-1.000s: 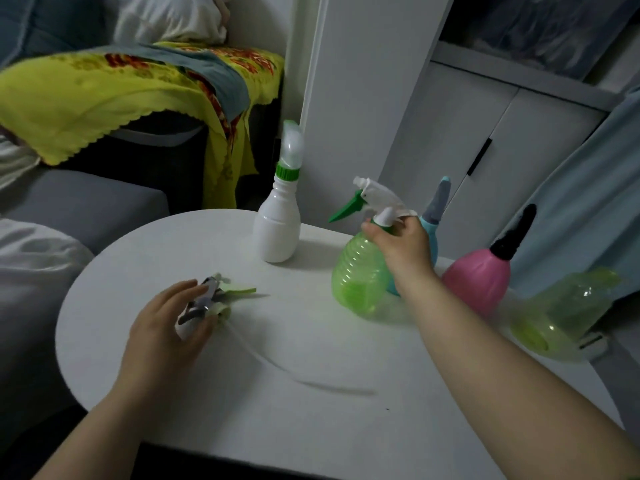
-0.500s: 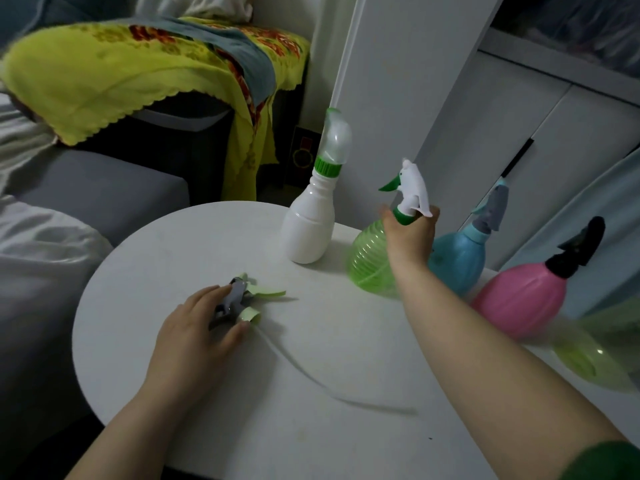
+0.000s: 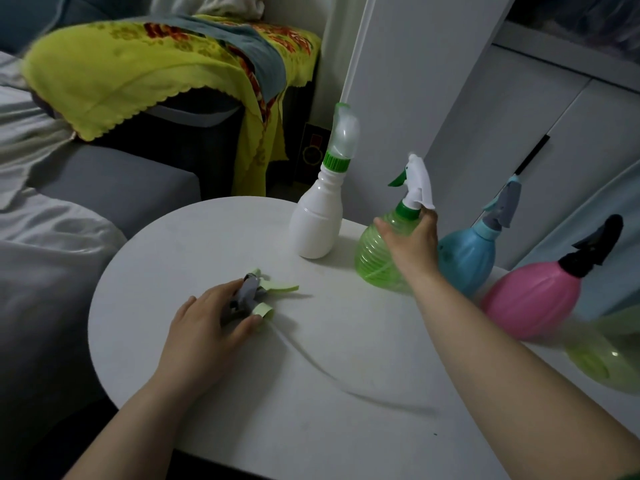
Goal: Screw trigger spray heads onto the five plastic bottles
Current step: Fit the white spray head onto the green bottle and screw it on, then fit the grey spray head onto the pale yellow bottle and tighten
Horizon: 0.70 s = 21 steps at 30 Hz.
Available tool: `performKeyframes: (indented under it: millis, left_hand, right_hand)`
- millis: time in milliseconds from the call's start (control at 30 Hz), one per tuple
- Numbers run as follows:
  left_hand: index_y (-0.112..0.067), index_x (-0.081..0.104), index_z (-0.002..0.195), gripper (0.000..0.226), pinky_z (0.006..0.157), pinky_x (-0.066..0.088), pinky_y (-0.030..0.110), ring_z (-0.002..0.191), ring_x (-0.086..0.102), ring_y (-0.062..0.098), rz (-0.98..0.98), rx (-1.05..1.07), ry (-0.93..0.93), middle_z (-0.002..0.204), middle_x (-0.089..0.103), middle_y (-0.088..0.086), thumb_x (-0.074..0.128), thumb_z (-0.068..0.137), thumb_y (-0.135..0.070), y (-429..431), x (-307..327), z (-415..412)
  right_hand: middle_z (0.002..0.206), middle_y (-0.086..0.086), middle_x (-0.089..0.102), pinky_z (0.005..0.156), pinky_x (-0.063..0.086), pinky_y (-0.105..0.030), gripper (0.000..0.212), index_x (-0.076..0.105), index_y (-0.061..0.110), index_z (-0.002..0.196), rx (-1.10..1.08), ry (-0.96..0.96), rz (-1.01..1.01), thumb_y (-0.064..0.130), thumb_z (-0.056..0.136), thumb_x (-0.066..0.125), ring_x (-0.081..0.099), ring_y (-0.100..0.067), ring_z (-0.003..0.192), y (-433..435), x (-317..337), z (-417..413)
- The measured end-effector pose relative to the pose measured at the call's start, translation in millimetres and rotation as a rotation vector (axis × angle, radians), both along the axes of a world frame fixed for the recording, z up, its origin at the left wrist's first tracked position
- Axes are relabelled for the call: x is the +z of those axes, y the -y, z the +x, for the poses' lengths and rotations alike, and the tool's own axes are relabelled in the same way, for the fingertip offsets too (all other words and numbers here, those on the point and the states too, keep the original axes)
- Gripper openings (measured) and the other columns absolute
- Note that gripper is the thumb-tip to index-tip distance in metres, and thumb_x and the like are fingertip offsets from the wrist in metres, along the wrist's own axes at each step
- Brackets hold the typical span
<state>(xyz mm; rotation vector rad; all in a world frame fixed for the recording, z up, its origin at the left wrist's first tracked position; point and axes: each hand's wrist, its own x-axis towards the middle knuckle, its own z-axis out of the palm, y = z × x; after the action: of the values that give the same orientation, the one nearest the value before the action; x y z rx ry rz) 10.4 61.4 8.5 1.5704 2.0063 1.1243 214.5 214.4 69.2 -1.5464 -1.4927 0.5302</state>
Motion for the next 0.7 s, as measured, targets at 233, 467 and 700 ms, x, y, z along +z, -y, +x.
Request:
performKeyframes:
  millis: [233, 467, 700]
  left_hand:
    - [-0.019, 0.054, 0.116, 0.031, 0.107, 0.02, 0.035, 0.116, 0.047, 0.025, -0.029, -0.028, 0.061, 0.121, 0.061, 0.0, 0.054, 0.085, -0.021, 3.4, 1.7, -0.9]
    - [-0.018, 0.057, 0.11, 0.026, 0.102, 0.034, 0.044, 0.101, 0.057, 0.024, -0.005, -0.083, 0.179, 0.096, 0.063, -0.008, 0.048, 0.087, -0.01, 6.3, 2.2, -3.4]
    - [-0.017, 0.06, 0.106, 0.023, 0.085, 0.038, 0.034, 0.094, 0.056, 0.018, -0.014, -0.069, 0.207, 0.093, 0.066, -0.002, 0.05, 0.087, -0.01, 14.3, 4.9, 3.0]
  right_hand:
    - [0.131, -0.019, 0.045, 0.101, 0.024, -0.031, 0.052, 0.04, 0.004, 0.125, 0.117, 0.15, 0.119, 0.013, 0.079, 0.06, 0.036, -0.032, 0.122, 86.2, -30.4, -24.4]
    - [0.118, -0.008, 0.052, 0.095, 0.03, -0.034, 0.053, 0.05, 0.013, 0.109, 0.453, 0.611, -0.13, 0.049, 0.071, 0.062, 0.04, -0.026, 0.113, 117.2, -48.7, -60.4]
    - [0.124, -0.016, 0.051, 0.096, 0.028, -0.036, 0.039, 0.046, 0.006, 0.115, 0.498, 0.776, -0.128, 0.025, 0.083, 0.052, 0.04, -0.029, 0.117, 127.1, -48.6, -68.3]
